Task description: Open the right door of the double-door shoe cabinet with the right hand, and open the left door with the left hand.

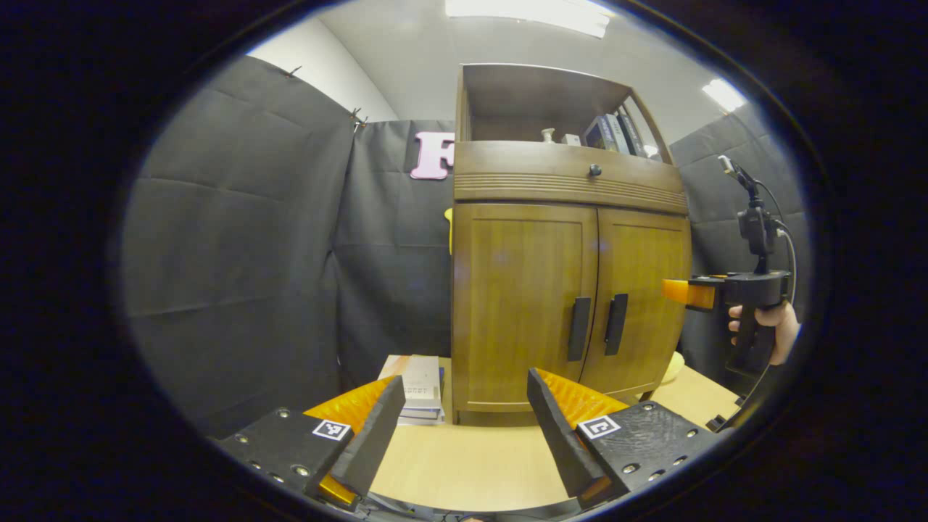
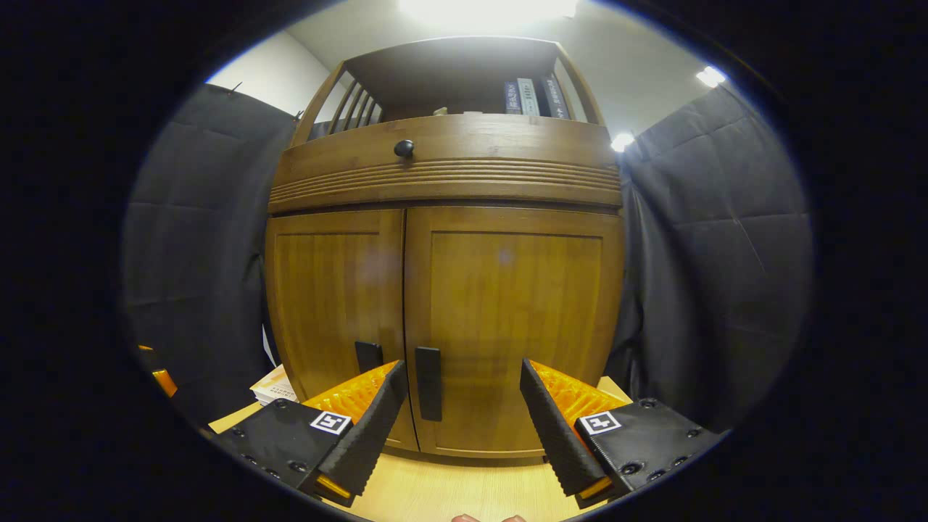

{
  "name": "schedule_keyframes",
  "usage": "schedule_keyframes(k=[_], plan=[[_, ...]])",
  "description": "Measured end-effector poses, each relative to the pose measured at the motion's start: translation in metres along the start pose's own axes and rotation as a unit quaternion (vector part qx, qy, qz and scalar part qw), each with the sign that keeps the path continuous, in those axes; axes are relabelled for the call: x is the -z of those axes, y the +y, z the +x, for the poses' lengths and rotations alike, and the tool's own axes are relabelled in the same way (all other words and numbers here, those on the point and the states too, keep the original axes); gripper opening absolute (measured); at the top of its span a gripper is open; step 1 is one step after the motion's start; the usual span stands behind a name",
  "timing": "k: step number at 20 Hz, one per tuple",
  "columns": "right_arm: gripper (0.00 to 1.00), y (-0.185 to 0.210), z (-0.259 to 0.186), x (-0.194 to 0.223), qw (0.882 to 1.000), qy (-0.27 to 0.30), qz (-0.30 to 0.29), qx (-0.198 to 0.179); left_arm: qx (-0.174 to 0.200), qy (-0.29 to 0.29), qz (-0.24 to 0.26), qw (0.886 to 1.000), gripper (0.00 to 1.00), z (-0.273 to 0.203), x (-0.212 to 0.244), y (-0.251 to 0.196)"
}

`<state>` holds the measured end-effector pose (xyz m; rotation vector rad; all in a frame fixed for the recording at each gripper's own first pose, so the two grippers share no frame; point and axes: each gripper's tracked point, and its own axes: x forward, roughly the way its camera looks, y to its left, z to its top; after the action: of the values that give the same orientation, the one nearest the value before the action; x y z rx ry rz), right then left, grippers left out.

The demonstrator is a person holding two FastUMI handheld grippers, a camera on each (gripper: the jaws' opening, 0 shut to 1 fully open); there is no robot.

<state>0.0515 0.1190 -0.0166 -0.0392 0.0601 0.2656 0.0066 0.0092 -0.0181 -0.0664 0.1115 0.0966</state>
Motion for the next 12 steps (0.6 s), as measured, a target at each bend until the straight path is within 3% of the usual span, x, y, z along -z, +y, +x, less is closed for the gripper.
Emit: schedule_keyframes(k=[6, 12], plan=[[0.98, 0.024, 0.045, 0.007, 1.0, 0.016, 0.007, -0.008, -0.023, 0.025, -0.03, 0.999, 0.98, 0.001, 0.015, 0.007], [0.97, 0.035, 0.085, 0.026, 0.999, 0.038, 0.015, -0.005, -0.036, 0.054, -0.021, 0.998, 0.98, 0.007, 0.021, 0.005]])
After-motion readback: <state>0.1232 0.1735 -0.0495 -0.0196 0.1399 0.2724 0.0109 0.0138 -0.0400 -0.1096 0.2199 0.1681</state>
